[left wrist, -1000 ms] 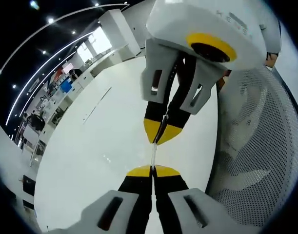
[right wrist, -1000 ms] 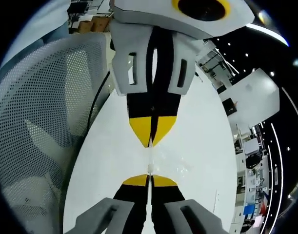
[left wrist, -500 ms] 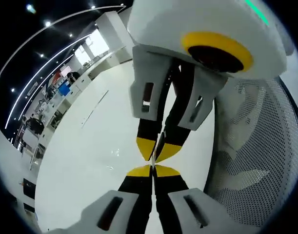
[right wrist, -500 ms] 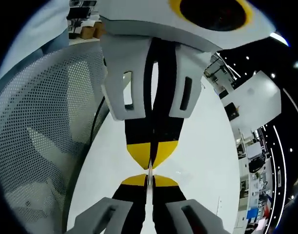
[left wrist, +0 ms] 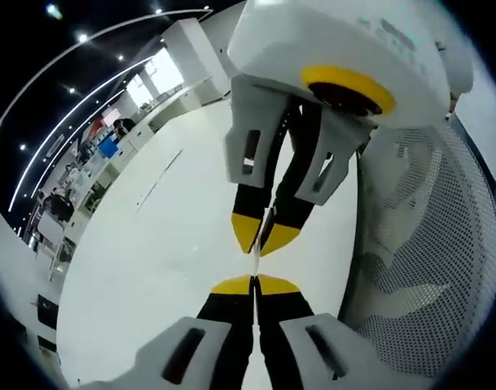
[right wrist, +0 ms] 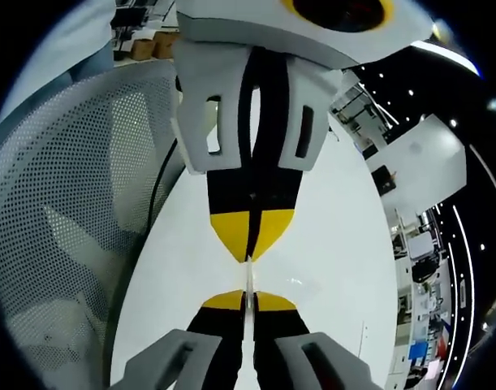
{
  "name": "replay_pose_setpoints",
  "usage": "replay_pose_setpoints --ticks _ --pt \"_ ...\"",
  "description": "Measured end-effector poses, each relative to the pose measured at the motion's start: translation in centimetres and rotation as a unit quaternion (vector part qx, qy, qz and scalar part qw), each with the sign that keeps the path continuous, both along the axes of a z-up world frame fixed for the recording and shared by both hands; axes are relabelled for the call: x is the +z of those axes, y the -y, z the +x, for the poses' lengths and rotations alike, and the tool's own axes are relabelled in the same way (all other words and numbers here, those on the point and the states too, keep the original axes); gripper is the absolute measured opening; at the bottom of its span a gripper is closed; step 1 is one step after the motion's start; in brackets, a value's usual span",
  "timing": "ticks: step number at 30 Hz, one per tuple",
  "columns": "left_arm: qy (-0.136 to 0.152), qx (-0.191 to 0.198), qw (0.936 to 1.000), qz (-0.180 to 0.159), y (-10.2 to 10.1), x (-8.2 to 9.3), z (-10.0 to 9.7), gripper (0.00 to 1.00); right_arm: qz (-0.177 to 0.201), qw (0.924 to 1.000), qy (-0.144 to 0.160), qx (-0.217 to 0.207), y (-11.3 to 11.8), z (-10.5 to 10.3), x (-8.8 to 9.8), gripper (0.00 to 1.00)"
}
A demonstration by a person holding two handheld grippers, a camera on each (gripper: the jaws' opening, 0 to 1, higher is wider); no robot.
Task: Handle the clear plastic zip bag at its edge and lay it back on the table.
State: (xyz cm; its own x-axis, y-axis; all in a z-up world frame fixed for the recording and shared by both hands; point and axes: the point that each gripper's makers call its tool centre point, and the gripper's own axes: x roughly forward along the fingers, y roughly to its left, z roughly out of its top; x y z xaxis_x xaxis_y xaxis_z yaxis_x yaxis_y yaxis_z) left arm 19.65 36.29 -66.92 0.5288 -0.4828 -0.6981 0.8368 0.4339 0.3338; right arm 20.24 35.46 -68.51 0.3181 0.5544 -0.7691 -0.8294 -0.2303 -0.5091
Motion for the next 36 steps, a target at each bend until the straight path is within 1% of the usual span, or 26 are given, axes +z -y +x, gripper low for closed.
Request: replay_pose_setpoints --ticks 2,8,18,31,32,33,34,35,36 --pt "-0.008 0.001 1.0 0.001 -0.1 -0.2 -0.2 0.0 -0.001 1.0 0.0 0.0 0.0 -0.1 0.0 0.0" --pt "-0.016 0.006 0.9998 -0.001 -0.2 -0.2 -0.3 0.0 -0.003 1.0 -0.001 0.002 0.0 -0.3 -0.2 0.0" --pt "-0.013 0.015 0.9998 -0.001 -0.5 0.0 -0.1 0.0 -0.002 1.0 0.006 -0.007 0.2 0.2 0.0 0.0" --pt "-0.013 0.01 0.9999 0.005 -0.4 -0.4 -0.3 0.0 -0.013 0.9997 0.01 -0.017 1.4 0.1 -0.3 0.0" --pt "-0.013 0.01 0.9998 0.006 -0.5 -0.3 -0.3 0.0 -0.015 0.9996 0.01 -0.02 1.5 0.1 -0.3 0.0" --pt "-0.013 0.013 0.9996 0.023 -1.1 -0.6 -0.4 0.0 -0.038 0.9984 0.021 -0.035 2.6 0.7 -0.5 0.0" --pt "-0.011 0.013 0.9994 0.03 -1.4 -0.7 -0.4 0.0 -0.043 0.9982 0.022 -0.036 3.1 0.9 -0.8 0.0" --pt "-0.015 0.014 0.9995 0.025 -1.7 -0.8 -0.6 0.0 -0.034 0.9984 0.013 -0.043 3.4 1.0 -0.8 0.0" --pt "-0.019 0.017 0.9994 0.023 -1.8 -0.8 -0.7 0.0 -0.03 0.9984 0.011 -0.047 3.7 1.1 -0.6 0.0"
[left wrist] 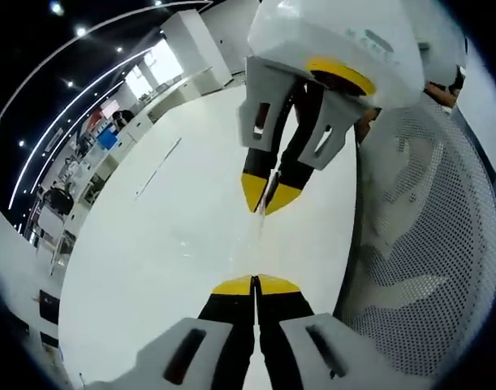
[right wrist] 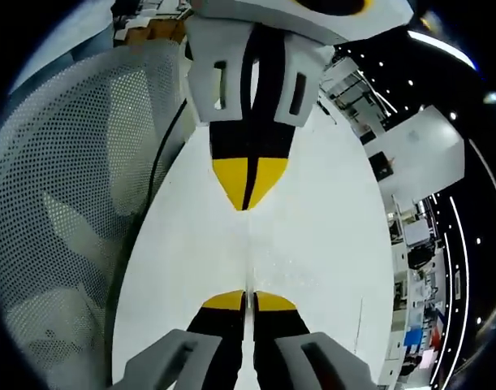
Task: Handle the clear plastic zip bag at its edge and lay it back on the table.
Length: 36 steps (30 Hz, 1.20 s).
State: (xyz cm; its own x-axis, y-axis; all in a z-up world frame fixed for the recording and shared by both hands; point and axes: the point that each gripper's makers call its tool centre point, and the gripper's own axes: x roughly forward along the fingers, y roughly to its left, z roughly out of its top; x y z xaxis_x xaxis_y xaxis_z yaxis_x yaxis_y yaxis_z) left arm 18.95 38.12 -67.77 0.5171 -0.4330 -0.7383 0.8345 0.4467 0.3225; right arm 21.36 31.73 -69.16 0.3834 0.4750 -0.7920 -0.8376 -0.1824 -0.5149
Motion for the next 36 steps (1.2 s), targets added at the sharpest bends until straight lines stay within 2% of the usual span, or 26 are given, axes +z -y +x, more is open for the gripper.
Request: replay_pose_setpoints --ticks 1,4,6,7,10,11,14,15,16,17,18,21,22,25,28,32,36 --pt "-0.007 0.015 0.9997 -0.019 -0.3 0.2 -0.1 0.0 0.004 1.0 -0.002 -0.004 0.3 0.1 0.2 0.0" --pt "0.008 0.017 0.9995 -0.023 -0.6 0.9 0.0 0.0 -0.002 1.0 0.0 -0.007 0.9 0.2 0.2 0.0" --pt "0.023 0.003 0.9987 -0.045 0.7 1.9 0.2 0.0 -0.002 1.0 -0.001 -0.005 0.7 0.1 0.2 0.0" --pt "0.04 -0.008 0.9984 -0.04 1.2 2.3 0.3 0.0 -0.003 1.0 -0.001 -0.004 0.6 0.0 0.2 0.0" --pt "0.04 -0.033 0.9983 -0.025 2.6 2.3 -0.1 0.0 0.0 1.0 -0.001 0.002 -0.4 -0.5 0.4 0.0" --pt "0.049 -0.037 0.9979 -0.02 2.9 2.4 0.0 0.02 0.001 1.0 0.0 0.005 -0.7 -0.6 0.4 0.0" --pt "0.046 -0.045 0.9978 -0.019 3.9 1.9 0.1 0.21 -0.001 0.9999 0.0 0.013 -1.6 -1.0 0.4 0.0" --pt "0.047 -0.047 0.9977 -0.013 4.0 1.7 0.1 0.2 -0.001 0.9999 0.0 0.014 -1.7 -1.1 0.4 0.0" --pt "0.049 -0.052 0.9974 -0.005 4.0 1.6 0.1 0.15 0.0 0.9999 -0.001 0.015 -1.9 -1.2 0.5 0.0" --pt "0.053 -0.056 0.9969 0.011 3.8 1.3 0.1 0.04 0.001 0.9999 0.0 0.017 -2.1 -1.3 0.5 0.0" --pt "0.066 -0.057 0.9958 0.027 3.5 1.3 0.4 0.0 0.002 0.9998 -0.001 0.017 -2.2 -1.4 0.6 0.0" --pt "0.056 -0.055 0.9967 0.019 3.7 1.3 0.2 0.0 0.001 0.9999 -0.002 0.015 -2.3 -1.5 0.6 0.0" --pt "0.061 -0.053 0.9966 0.019 3.6 1.4 0.4 0.0 0.002 0.9999 -0.003 0.014 -2.2 -1.6 0.6 0.0" --pt "0.053 -0.037 0.9979 -0.001 3.5 1.9 0.5 0.0 0.004 0.9999 -0.005 0.013 -2.2 -1.7 0.8 0.0" --pt "0.045 -0.04 0.9981 -0.005 3.7 1.8 0.0 0.0 0.005 1.0 -0.007 0.001 -2.0 -1.5 0.9 0.0" --pt "0.033 -0.064 0.9974 0.001 4.1 1.3 -0.5 0.0 0.005 0.9997 -0.008 -0.02 -1.3 -1.4 0.6 0.0" --pt "0.02 -0.1 0.9946 0.022 4.5 0.8 -0.5 0.0 0.018 0.998 -0.013 -0.06 -0.6 -1.8 0.0 0.0"
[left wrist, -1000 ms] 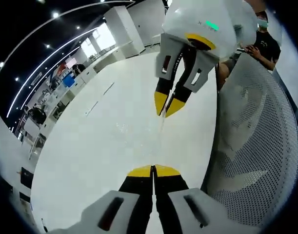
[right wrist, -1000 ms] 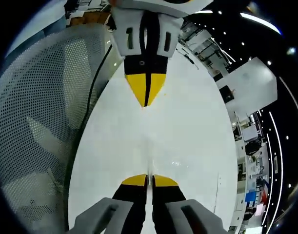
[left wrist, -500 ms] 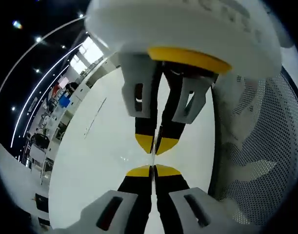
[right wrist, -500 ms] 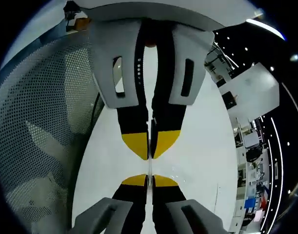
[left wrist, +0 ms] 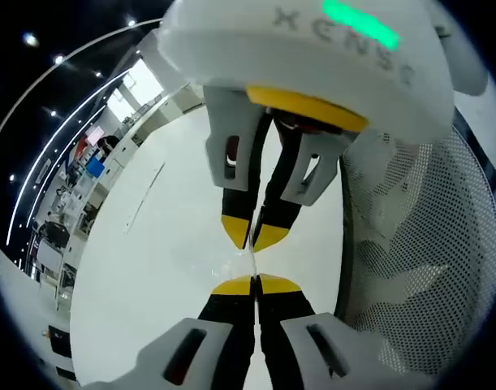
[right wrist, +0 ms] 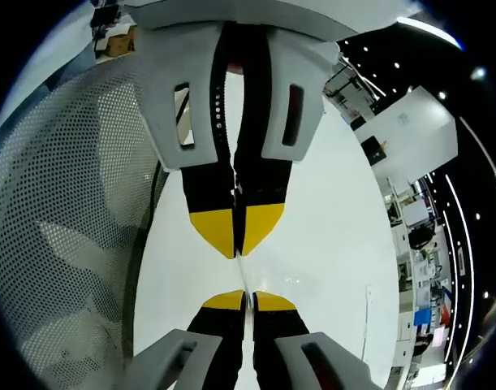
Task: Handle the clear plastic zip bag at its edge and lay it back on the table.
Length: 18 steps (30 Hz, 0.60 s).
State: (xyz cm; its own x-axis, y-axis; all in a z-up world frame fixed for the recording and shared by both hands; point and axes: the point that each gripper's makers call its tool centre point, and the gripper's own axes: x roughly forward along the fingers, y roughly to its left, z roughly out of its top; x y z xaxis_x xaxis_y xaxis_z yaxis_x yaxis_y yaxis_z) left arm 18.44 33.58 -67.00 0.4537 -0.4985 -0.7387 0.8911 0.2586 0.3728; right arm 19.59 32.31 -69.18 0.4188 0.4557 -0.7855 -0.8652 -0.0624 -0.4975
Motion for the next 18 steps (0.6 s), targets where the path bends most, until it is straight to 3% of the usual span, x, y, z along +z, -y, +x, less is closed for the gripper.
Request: replay_pose_setpoints --ticks 5,18 --pt "-0.004 -0.044 0.9987 0.027 1.0 -0.7 0.2 0.0 0.012 0.9993 -0.004 -0.036 1.1 0.0 -0.3 0.0" --pt "-0.005 -0.073 0.9959 0.053 3.0 -1.0 0.2 0.0 0.022 0.9965 -0.006 -0.08 4.5 0.2 -0.8 0.0"
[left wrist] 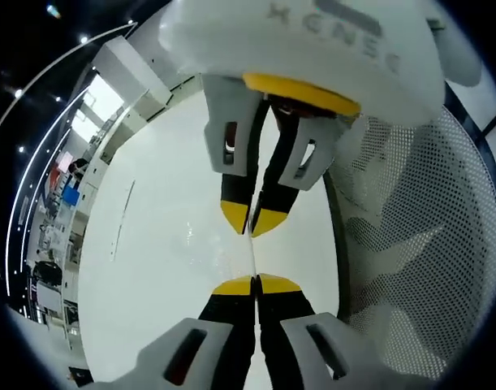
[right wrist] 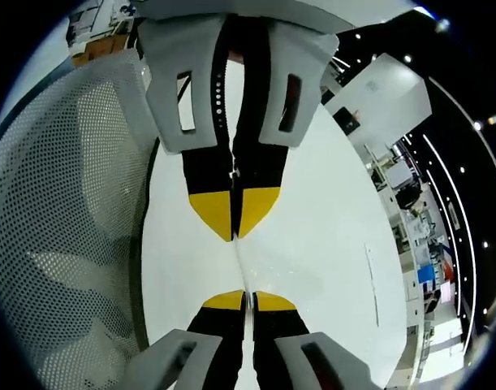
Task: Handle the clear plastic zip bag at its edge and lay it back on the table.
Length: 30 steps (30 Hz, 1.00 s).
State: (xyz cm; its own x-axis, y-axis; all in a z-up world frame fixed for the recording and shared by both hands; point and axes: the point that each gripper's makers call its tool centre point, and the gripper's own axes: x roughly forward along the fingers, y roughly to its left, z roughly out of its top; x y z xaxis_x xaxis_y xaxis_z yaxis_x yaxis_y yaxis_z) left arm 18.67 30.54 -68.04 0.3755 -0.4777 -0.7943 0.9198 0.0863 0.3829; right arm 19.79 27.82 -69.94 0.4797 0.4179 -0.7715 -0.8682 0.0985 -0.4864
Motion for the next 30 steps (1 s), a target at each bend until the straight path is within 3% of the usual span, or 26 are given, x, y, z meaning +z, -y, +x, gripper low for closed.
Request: replay_pose_setpoints --ticks 12,30 --pt "0.006 0.021 0.9997 0.009 -0.5 -0.3 0.4 0.0 0.009 0.9998 0.009 -0.015 0.8 0.0 0.4 0.0" --pt "0.001 0.094 0.9956 -0.003 -3.2 -0.5 -0.4 0.0 0.008 0.9999 0.008 -0.01 0.4 -1.5 -0.2 0.0"
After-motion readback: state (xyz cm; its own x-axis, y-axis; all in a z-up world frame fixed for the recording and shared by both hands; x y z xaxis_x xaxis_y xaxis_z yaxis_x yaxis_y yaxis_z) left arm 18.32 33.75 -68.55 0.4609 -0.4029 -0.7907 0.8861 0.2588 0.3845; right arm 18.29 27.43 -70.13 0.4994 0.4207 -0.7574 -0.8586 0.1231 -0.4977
